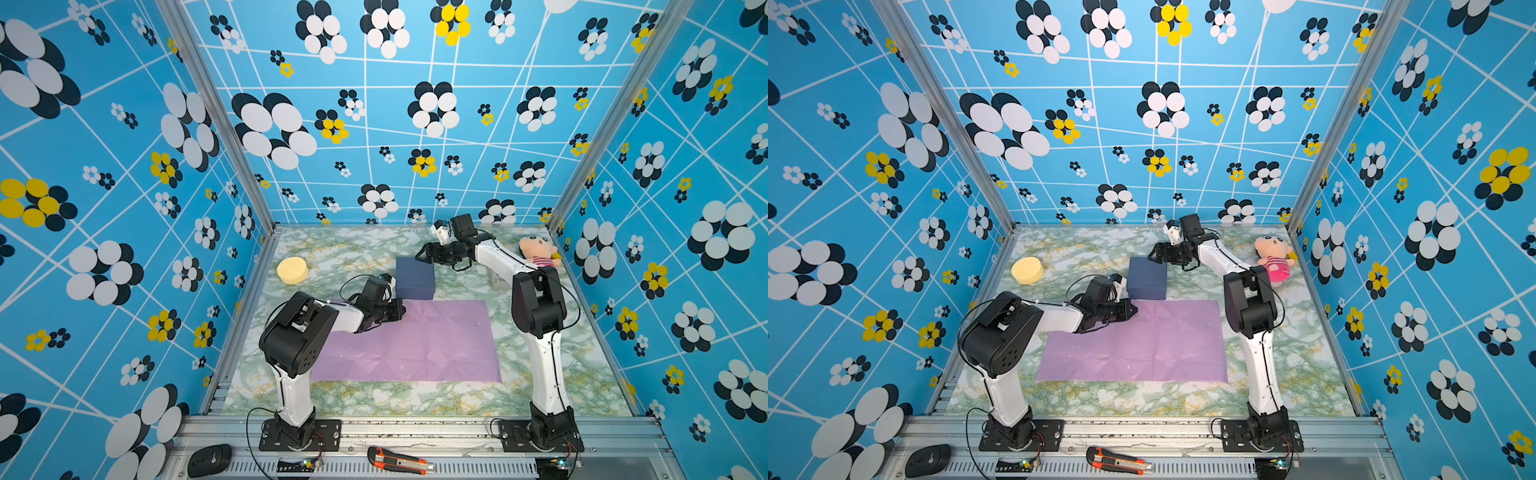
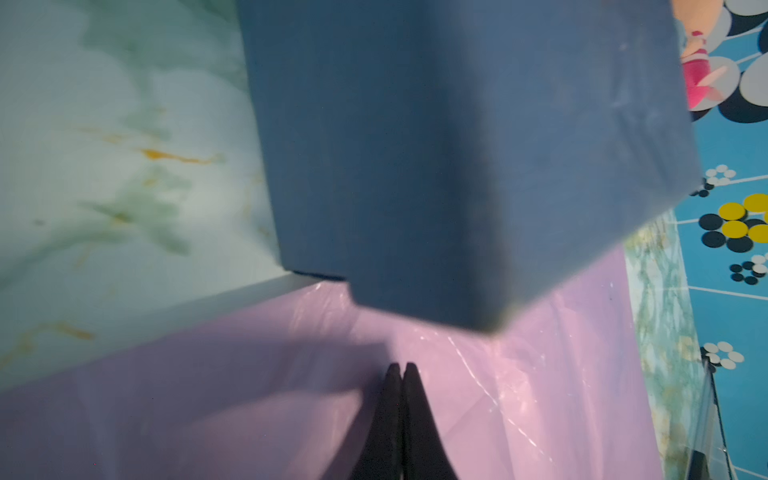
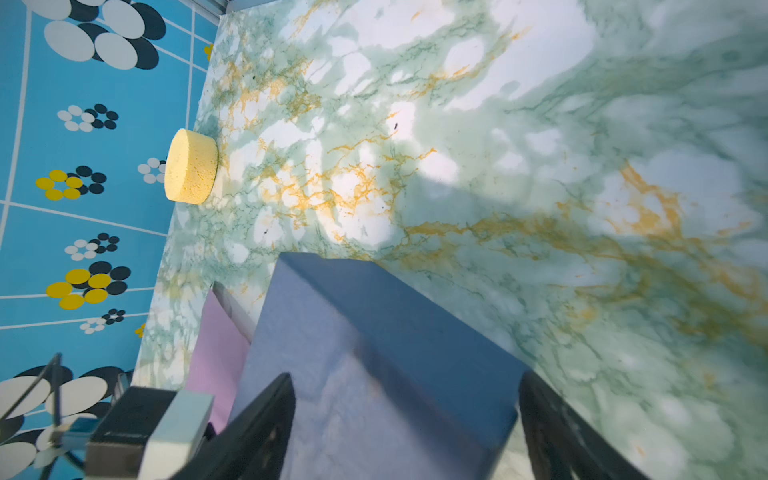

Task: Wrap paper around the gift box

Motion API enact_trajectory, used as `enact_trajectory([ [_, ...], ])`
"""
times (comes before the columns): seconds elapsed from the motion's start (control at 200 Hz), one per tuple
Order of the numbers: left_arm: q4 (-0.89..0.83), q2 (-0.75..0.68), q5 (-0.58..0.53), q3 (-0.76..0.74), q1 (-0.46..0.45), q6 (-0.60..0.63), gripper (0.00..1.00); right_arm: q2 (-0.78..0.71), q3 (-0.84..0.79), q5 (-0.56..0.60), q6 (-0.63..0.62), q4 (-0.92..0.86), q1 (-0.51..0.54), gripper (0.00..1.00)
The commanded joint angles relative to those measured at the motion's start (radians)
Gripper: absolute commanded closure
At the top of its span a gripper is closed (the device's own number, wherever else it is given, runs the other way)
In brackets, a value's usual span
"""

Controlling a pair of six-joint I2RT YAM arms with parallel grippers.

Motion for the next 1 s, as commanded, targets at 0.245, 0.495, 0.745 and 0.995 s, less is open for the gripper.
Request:
enact_trajectory([
  [0.245, -0.014, 0.041, -0.068, -0.034, -0.001, 0.002, 0.98, 0.043, 0.089, -0.056, 0.191, -0.238, 0.000, 0.13],
  [0.495, -0.012, 0.049, -0.078, -0.036, -0.002, 0.006, 0.98, -0.051, -0.089, -0.148, 0.342, -0.085, 0.014, 0.14],
  [0.745, -0.015, 0.044, -0.101, -0.044, -0.002, 0.010, 0.99, -0.141, -0.207, -0.217, 0.435, 0.068, 0.025, 0.19],
  [0.995, -0.017, 0.043, -0.108, -0.049, -0.002, 0.013, 1.00, -0.309, -0.353, -0.063, 0.358, 0.006, 0.007, 0.19],
])
